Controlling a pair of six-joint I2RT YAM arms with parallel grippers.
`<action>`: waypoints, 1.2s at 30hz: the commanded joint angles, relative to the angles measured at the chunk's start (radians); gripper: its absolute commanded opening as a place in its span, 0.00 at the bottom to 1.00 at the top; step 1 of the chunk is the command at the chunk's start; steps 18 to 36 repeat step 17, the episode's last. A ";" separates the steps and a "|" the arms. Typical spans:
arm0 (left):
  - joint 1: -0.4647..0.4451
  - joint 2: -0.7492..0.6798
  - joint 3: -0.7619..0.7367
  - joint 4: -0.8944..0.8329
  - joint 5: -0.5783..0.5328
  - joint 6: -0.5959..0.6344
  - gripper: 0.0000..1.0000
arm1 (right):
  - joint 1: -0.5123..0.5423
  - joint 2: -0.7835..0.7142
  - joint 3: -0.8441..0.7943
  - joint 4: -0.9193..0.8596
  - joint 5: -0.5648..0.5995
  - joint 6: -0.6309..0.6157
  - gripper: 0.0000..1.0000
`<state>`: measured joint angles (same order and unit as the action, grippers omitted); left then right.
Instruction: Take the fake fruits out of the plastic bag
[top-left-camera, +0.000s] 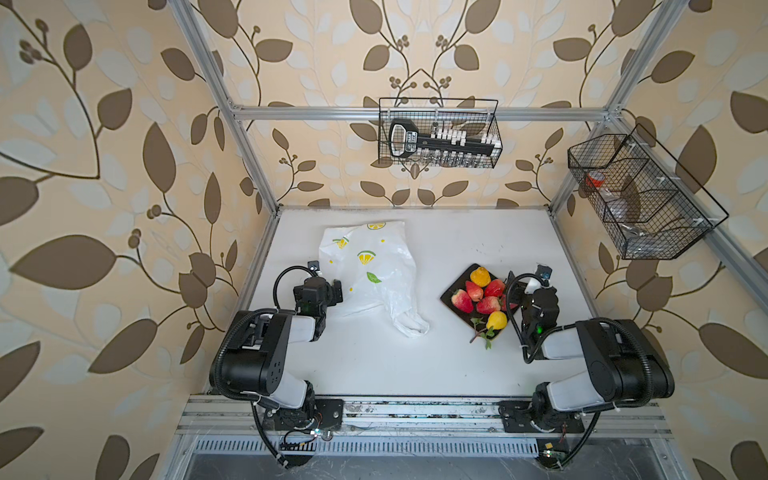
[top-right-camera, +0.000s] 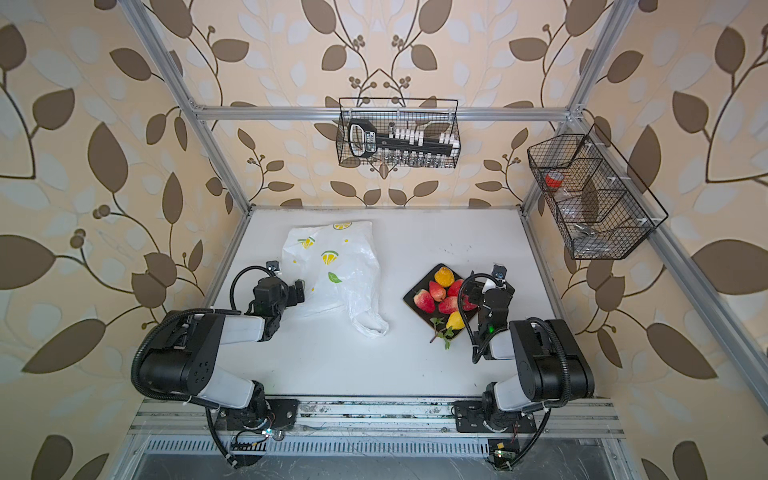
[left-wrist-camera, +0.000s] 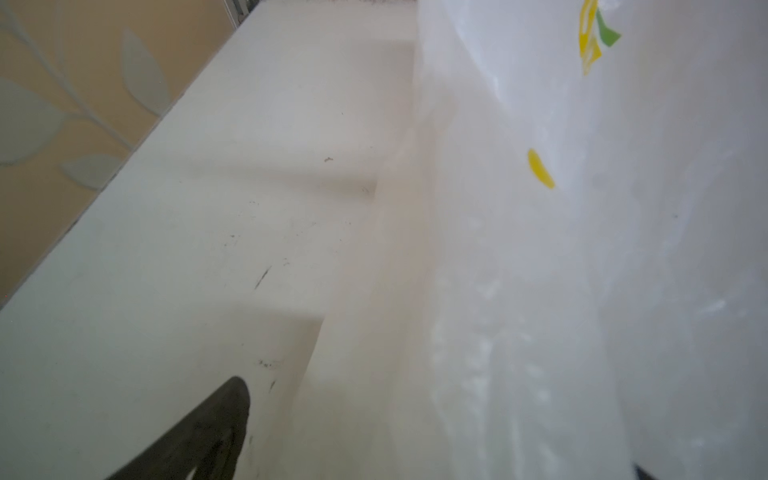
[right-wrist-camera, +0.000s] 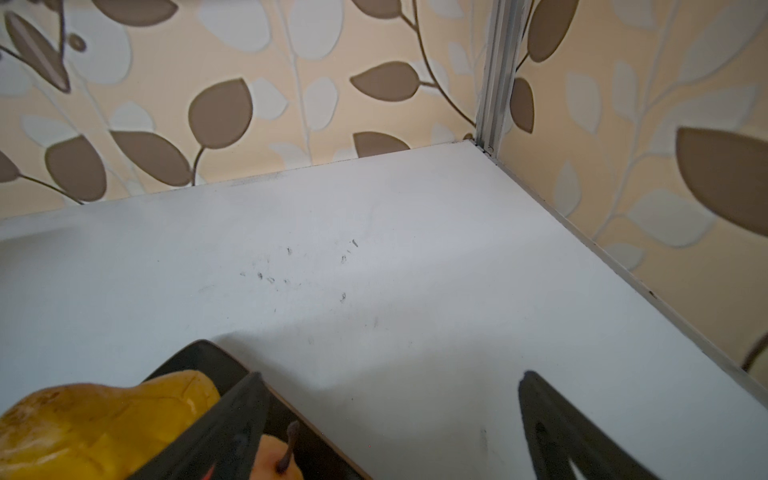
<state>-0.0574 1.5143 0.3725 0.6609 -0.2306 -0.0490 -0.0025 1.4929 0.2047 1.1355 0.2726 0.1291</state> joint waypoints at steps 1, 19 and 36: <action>0.011 -0.017 0.006 0.092 0.046 0.017 0.99 | -0.001 -0.004 -0.005 0.052 -0.009 -0.006 0.99; 0.010 -0.015 0.010 0.089 0.047 0.016 0.99 | 0.001 0.002 0.016 0.021 -0.099 -0.046 0.99; 0.010 -0.015 0.010 0.089 0.047 0.016 0.99 | 0.001 0.002 0.016 0.021 -0.099 -0.046 0.99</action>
